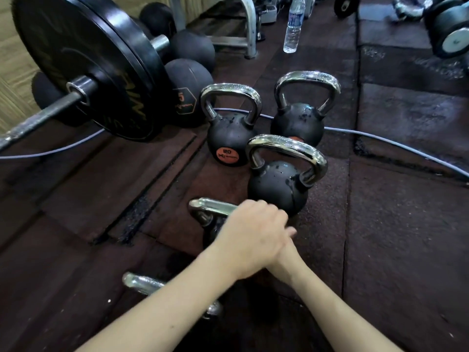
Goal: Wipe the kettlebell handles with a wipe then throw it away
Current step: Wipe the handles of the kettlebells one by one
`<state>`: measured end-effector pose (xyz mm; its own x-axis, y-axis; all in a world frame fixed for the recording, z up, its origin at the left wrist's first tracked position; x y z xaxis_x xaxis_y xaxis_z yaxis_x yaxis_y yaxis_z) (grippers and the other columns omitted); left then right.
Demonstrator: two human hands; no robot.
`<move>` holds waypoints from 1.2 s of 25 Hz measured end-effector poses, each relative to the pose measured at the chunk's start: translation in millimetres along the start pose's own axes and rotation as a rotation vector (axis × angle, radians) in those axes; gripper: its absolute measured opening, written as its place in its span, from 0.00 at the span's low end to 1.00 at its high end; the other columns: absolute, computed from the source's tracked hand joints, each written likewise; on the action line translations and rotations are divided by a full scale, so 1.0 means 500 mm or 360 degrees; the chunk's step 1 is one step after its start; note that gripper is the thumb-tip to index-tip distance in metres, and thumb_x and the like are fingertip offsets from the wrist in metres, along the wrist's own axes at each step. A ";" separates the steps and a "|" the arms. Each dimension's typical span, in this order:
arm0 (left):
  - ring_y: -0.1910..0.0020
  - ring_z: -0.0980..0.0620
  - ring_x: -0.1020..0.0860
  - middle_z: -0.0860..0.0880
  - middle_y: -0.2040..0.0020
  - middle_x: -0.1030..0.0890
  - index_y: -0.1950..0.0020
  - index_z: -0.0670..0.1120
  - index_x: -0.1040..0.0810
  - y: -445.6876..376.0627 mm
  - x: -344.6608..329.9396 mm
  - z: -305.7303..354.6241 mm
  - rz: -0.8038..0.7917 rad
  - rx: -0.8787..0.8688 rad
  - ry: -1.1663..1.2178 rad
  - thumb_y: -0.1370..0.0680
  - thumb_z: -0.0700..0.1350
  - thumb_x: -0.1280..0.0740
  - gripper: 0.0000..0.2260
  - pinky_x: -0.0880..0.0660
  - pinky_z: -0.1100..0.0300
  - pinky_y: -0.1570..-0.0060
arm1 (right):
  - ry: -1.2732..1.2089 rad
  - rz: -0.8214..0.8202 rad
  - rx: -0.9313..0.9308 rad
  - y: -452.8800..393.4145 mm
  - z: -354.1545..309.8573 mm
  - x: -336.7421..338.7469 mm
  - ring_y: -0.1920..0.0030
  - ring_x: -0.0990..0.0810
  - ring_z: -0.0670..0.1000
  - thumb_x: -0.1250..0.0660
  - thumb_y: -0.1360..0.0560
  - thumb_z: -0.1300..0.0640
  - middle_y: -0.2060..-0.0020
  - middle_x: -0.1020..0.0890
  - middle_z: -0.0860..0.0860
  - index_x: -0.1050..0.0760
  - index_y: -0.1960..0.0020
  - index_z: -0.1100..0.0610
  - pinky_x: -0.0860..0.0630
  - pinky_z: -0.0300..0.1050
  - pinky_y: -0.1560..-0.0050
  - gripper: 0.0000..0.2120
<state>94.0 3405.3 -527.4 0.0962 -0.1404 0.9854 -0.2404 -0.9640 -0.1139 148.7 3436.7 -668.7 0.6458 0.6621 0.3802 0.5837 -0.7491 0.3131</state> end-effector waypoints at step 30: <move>0.56 0.37 0.19 0.46 0.60 0.21 0.57 0.49 0.31 0.063 -0.017 -0.248 -0.0309 0.0815 0.0343 0.19 0.46 0.41 0.07 0.27 0.51 0.60 | -0.0013 0.0115 -0.0088 0.004 -0.003 0.017 0.56 0.27 0.20 0.14 0.42 0.49 0.61 0.21 0.22 0.24 0.58 0.36 0.33 0.17 0.58 0.22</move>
<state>-34.1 3403.9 -524.0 -0.1195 0.0473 0.9917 0.2644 -0.9613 0.0777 154.5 3440.7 -663.6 0.6893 0.6064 0.3964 0.5078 -0.7947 0.3327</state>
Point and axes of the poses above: each hand's wrist, its own y-axis away from the middle knuckle, its own x-axis out of the back of the hand, z = x × y, the point moved 7 cm from there along -y, towards the middle knuckle
